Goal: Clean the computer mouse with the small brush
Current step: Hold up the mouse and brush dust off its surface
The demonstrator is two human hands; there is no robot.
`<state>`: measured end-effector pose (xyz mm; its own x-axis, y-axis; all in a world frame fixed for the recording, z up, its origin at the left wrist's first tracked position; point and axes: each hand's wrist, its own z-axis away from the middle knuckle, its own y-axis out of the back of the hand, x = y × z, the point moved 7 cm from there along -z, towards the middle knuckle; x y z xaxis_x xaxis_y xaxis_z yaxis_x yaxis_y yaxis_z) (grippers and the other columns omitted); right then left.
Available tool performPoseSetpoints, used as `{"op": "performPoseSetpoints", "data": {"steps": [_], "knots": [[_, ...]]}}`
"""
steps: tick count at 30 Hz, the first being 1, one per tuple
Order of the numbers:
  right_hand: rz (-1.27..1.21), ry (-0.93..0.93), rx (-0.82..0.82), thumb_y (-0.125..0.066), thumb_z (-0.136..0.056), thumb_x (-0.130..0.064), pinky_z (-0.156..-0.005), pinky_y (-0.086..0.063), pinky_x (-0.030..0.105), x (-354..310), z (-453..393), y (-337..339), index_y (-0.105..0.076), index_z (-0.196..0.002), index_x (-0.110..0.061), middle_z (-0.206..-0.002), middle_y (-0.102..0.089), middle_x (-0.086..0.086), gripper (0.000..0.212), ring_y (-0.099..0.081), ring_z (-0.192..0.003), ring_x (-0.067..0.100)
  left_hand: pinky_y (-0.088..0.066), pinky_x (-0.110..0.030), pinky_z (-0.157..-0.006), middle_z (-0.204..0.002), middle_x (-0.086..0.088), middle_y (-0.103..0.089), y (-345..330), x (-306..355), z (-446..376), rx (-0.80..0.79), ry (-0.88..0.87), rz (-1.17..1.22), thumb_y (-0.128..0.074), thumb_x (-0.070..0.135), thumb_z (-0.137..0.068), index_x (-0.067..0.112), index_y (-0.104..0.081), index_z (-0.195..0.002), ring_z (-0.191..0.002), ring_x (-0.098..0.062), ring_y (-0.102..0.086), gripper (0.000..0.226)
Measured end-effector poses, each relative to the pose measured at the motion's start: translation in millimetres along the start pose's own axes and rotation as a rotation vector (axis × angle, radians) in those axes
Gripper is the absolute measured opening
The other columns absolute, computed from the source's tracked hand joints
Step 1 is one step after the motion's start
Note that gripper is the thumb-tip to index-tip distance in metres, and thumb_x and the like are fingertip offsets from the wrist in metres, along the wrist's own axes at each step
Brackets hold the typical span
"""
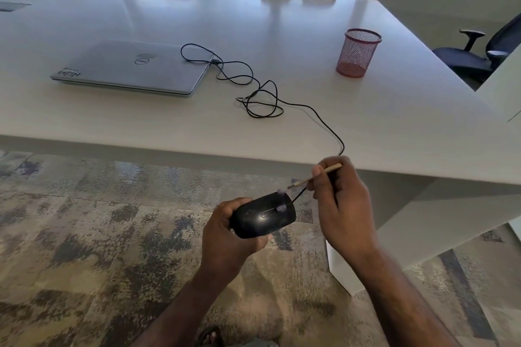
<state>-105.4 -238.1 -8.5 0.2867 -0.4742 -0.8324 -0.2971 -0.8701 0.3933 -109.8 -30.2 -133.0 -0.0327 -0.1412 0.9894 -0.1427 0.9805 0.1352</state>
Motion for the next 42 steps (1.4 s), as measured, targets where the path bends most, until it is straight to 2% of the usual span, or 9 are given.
{"op": "performPoseSetpoints", "data": {"steps": [3, 9, 14, 19, 23, 28, 33, 39, 42], "knots": [[-0.126, -0.032, -0.018, -0.052, -0.105, -0.021, -0.061, -0.053, 0.032, -1, 0, -6, -0.054, -0.093, -0.026, -0.073, -0.067, 0.006, 0.014, -0.065, -0.066, 0.015, -0.059, -0.026, -0.074, -0.110, 0.006, -0.073, -3, 0, 0, -0.019, 0.019, 0.003, -0.092, 0.012, -0.045, 0.033, -0.072, -0.107, -0.095, -0.008, -0.070, 0.068], [0.170, 0.025, -0.062, -0.049, -0.105, -0.025, -0.055, -0.041, 0.016, 2, -3, -8, -0.049, -0.092, -0.023, -0.067, -0.058, -0.004, 0.013, -0.057, -0.063, 0.010, -0.059, -0.026, -0.074, -0.112, 0.002, -0.073, -4, -4, -1, -0.048, 0.004, -0.016, -0.095, -0.004, -0.050, 0.026, -0.072, -0.111, -0.098, -0.012, -0.070, 0.072], [-0.055, -0.029, -0.034, -0.048, -0.105, -0.028, -0.065, -0.053, 0.047, -3, -3, -9, -0.053, -0.094, -0.022, -0.074, -0.065, 0.008, 0.013, -0.064, -0.070, 0.027, -0.060, -0.032, -0.077, -0.113, 0.005, -0.072, -3, -1, 0, -0.033, -0.018, -0.001, -0.094, 0.005, -0.046, 0.034, -0.071, -0.109, -0.100, -0.013, -0.069, 0.073], [0.161, 0.020, -0.067, -0.050, -0.106, -0.023, -0.058, -0.045, 0.024, 0, -4, -11, -0.050, -0.093, -0.021, -0.070, -0.063, -0.003, 0.012, -0.060, -0.065, 0.010, -0.059, -0.030, -0.076, -0.111, 0.007, -0.072, -2, 0, 0, -0.023, -0.030, 0.001, -0.091, 0.015, -0.043, 0.041, -0.070, -0.107, -0.099, -0.012, -0.070, 0.072], [0.043, -0.018, 0.010, -0.049, -0.106, -0.025, -0.064, -0.053, 0.043, 0, -3, -2, -0.053, -0.097, -0.020, -0.074, -0.066, 0.006, 0.011, -0.065, -0.069, 0.023, -0.061, -0.032, -0.078, -0.112, 0.008, -0.072, -2, 0, 1, -0.029, -0.027, 0.000, -0.092, 0.015, -0.043, 0.044, -0.070, -0.106, -0.100, -0.011, -0.069, 0.073], [0.035, -0.090, -0.066, -0.050, -0.106, -0.023, -0.067, -0.052, 0.048, 8, 0, -10, -0.053, -0.094, -0.020, -0.075, -0.067, 0.009, 0.013, -0.063, -0.070, 0.027, -0.061, -0.030, -0.078, -0.110, 0.009, -0.073, -1, -3, 0, -0.040, -0.013, -0.004, -0.095, 0.013, -0.045, 0.038, -0.072, -0.108, -0.099, -0.010, -0.071, 0.071], [0.152, -0.036, 0.018, -0.048, -0.105, -0.027, -0.059, -0.045, 0.033, 6, 2, 0, -0.049, -0.092, -0.027, -0.071, -0.066, 0.004, 0.013, -0.062, -0.064, 0.018, -0.058, -0.026, -0.075, -0.109, 0.007, -0.075, -3, -5, 1, -0.060, -0.012, -0.016, -0.096, 0.007, -0.047, 0.033, -0.073, -0.110, -0.097, -0.010, -0.071, 0.072], [0.060, -0.075, -0.030, -0.050, -0.106, -0.023, -0.064, -0.050, 0.044, 5, 3, -4, -0.052, -0.091, -0.021, -0.075, -0.067, 0.009, 0.015, -0.063, -0.068, 0.026, -0.057, -0.019, -0.069, -0.106, 0.014, -0.074, -1, 1, -1, -0.042, -0.051, -0.014, -0.093, 0.014, -0.046, 0.051, -0.071, -0.103, -0.094, -0.005, -0.071, 0.071], [0.156, -0.056, -0.009, -0.049, -0.106, -0.023, -0.061, -0.045, 0.035, 5, 3, 0, -0.050, -0.090, -0.024, -0.071, -0.066, 0.005, 0.016, -0.060, -0.065, 0.017, -0.059, -0.023, -0.070, -0.107, 0.013, -0.074, -1, -1, 0, -0.044, -0.059, -0.021, -0.097, 0.006, -0.049, 0.053, -0.071, -0.102, -0.094, -0.005, -0.071, 0.075]]}}
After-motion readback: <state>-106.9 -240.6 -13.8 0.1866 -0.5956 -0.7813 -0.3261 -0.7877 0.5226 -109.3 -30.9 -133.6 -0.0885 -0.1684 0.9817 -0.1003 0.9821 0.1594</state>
